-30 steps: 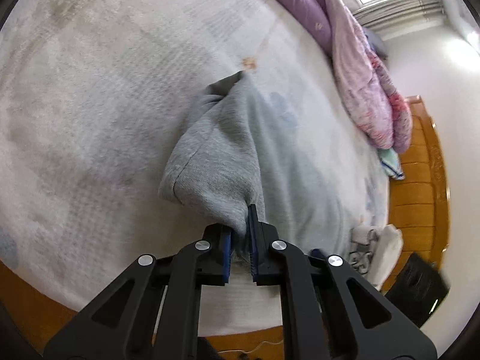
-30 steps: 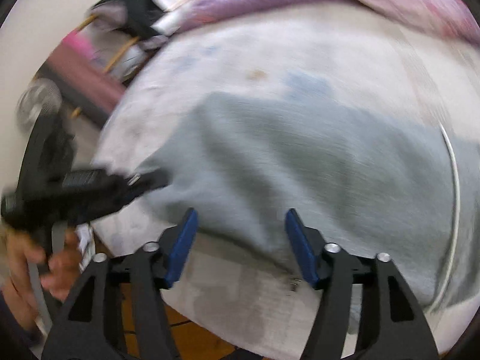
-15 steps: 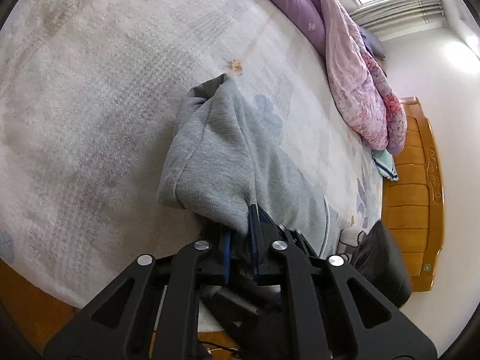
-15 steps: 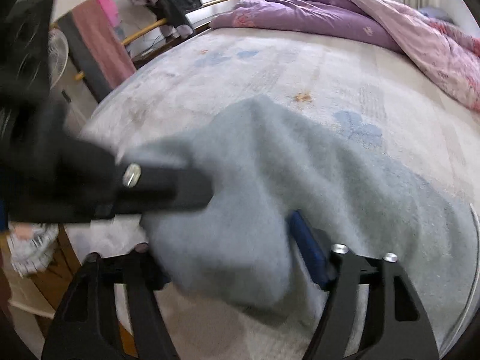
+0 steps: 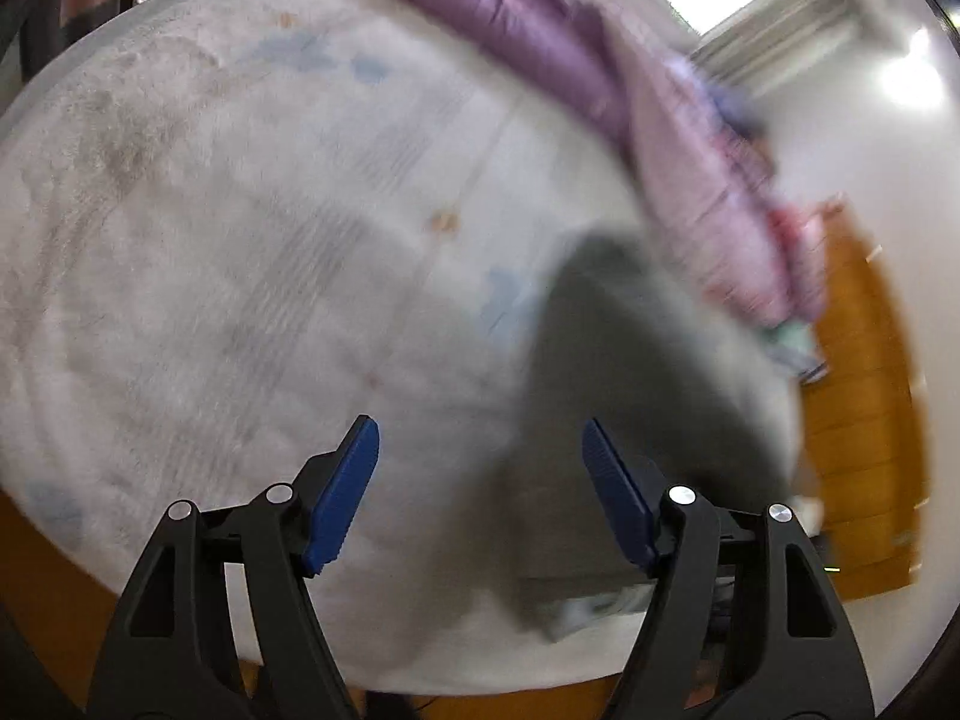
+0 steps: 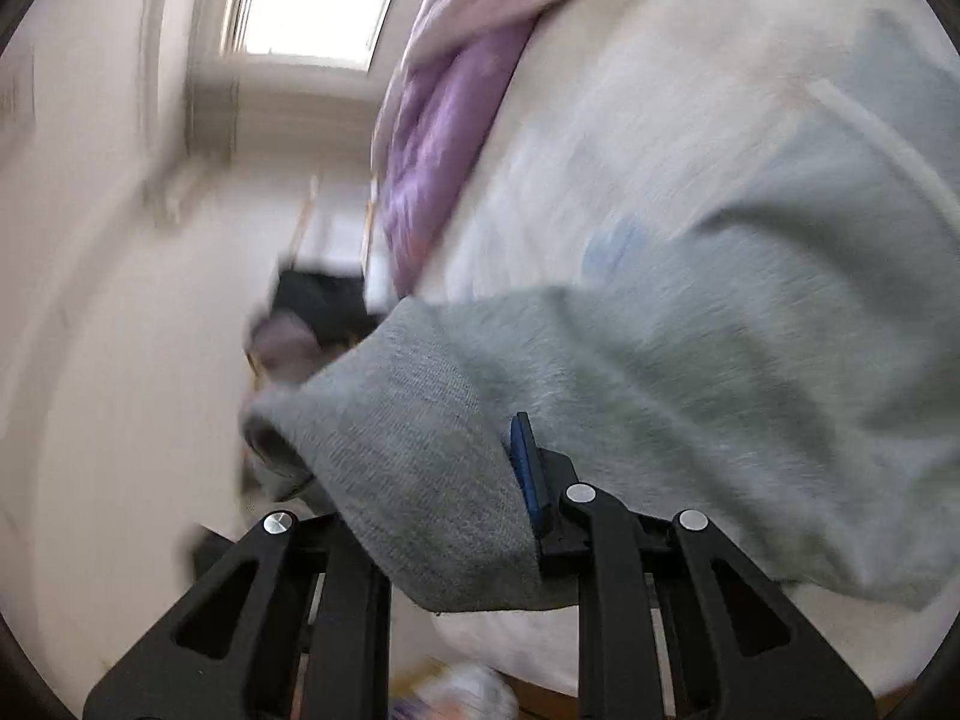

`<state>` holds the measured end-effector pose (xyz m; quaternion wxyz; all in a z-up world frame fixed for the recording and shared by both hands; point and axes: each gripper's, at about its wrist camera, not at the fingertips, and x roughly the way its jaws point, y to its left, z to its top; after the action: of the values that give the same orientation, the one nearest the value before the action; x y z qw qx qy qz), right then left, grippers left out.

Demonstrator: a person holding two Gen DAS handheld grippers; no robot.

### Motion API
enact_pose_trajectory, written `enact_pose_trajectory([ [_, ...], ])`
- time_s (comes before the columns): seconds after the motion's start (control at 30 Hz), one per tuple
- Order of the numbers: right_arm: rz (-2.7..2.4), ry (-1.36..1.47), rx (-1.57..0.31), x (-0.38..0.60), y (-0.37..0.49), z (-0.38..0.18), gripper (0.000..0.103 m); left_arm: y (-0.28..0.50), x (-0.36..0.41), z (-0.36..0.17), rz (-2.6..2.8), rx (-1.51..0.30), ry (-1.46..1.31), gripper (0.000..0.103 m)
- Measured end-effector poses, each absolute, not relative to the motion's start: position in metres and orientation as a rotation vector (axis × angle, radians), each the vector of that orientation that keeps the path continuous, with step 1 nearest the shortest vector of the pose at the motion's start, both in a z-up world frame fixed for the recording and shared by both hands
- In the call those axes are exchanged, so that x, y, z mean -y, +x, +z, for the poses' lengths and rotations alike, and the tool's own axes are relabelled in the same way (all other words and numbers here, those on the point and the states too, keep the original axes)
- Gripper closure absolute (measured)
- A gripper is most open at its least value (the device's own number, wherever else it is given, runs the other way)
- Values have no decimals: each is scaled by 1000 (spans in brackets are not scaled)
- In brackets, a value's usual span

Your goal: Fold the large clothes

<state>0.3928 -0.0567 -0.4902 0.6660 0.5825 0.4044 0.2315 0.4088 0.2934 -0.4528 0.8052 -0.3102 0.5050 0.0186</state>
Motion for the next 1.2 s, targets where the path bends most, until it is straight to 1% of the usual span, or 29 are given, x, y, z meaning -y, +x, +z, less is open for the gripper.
enact_pose_trajectory([
  [0.1,408,1503,-847,100,374,-506,86,425,-250,-471,-19,-1147,-577,31],
  [0.23,226,1664,-821,143,350,-540,86,445,-190,-494,-116,-1231,-539,31],
  [0.4,2,1785,-861,172,322,-584,86,464,-135,-504,-208,-1251,-471,31],
  [0.5,-48,1803,-924,186,317,-608,82,476,-110,-515,-200,-1297,-372,31],
  [0.53,-56,1795,-951,191,319,-608,80,480,-101,-522,-200,-1309,-337,27],
  [0.57,-40,1771,-977,196,322,-604,80,480,-98,-526,-198,-1310,-326,27],
  [0.6,-30,1714,-1022,202,325,-595,73,483,-94,-530,-182,-1323,-314,27],
  [0.63,-11,1639,-1076,204,331,-584,65,485,-92,-530,-163,-1324,-306,27],
  [0.67,7,1571,-1111,207,335,-572,62,485,-92,-529,-157,-1323,-301,26],
  [0.7,30,1451,-1160,212,338,-554,60,486,-93,-530,-154,-1322,-306,25],
  [0.77,55,1269,-1219,220,340,-527,60,487,-96,-532,-149,-1331,-323,24],
  [0.8,85,1185,-1209,223,342,-512,60,487,-101,-532,-146,-1338,-348,24],
  [0.87,157,1046,-1148,224,351,-481,67,483,-108,-530,-143,-1338,-371,24],
  [0.9,195,1003,-1115,223,356,-470,74,482,-108,-527,-138,-1339,-370,23],
  [0.97,283,860,-1050,212,381,-445,79,478,-112,-524,-108,-1343,-360,25],
  [1.0,290,774,-1040,204,397,-441,83,475,-114,-523,-107,-1345,-377,25],
  [1.07,267,684,-1067,193,424,-456,84,471,-117,-522,-102,-1346,-401,24],
  [1.1,229,628,-1125,187,439,-476,87,469,-118,-519,-109,-1340,-413,24],
  [1.13,232,633,-1183,180,448,-499,89,467,-120,-518,-120,-1333,-432,24],
  [1.2,263,805,-1325,173,462,-549,90,463,-123,-518,-153,-1327,-497,24],
])
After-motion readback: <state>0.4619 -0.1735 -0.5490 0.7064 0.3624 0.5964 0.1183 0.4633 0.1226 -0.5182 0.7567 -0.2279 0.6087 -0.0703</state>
